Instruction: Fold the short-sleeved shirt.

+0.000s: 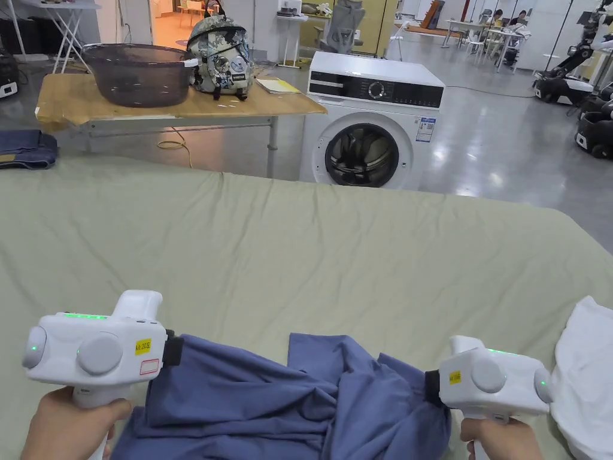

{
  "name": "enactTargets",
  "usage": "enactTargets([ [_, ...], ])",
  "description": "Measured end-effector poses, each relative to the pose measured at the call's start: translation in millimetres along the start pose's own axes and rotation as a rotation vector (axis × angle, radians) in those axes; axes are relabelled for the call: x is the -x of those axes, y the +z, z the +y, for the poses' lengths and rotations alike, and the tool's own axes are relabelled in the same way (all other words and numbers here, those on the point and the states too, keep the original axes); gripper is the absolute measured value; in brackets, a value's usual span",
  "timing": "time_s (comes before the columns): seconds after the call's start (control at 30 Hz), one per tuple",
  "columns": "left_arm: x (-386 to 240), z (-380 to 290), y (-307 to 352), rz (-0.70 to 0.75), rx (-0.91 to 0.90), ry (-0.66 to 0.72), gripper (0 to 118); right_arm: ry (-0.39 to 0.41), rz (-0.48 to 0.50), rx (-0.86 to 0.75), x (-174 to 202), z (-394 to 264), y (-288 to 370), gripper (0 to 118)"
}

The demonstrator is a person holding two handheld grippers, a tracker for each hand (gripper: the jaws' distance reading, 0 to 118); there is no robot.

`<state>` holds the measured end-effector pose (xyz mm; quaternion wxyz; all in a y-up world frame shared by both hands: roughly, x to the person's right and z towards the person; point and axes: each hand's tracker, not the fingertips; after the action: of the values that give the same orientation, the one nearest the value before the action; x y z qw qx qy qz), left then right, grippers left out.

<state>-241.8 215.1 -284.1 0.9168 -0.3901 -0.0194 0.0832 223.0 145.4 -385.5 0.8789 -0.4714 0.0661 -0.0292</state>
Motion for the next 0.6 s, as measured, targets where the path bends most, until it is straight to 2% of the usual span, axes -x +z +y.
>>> enactTargets([
  [0.17, 7.2, 12.6, 14.7, 0.008, -0.043, 0.008, 2, -0.018, 0.024, -0.087, -6.8, 11.6, 44.4, 5],
  [0.3, 20.6, 31.0, 36.8, 0.014, -0.101, 0.032, 2, 0.01, -0.02, -0.196, -6.0, 22.3, 87.6, 5],
  [0.4, 26.8, 45.1, 60.4, 0.044, -0.146, 0.03, 2, 0.013, -0.048, -0.275, -9.3, 31.2, 117.7, 5],
  [0.43, 31.1, 51.2, 68.1, 0.055, -0.16, 0.03, 2, 0.013, -0.065, -0.303, -26.4, 33.2, 105.9, 5],
  [0.6, 50.9, 83.9, 112.5, 0.119, -0.249, 0.033, 2, -0.002, -0.111, -0.455, -30.8, 61.0, 157.3, 4],
])
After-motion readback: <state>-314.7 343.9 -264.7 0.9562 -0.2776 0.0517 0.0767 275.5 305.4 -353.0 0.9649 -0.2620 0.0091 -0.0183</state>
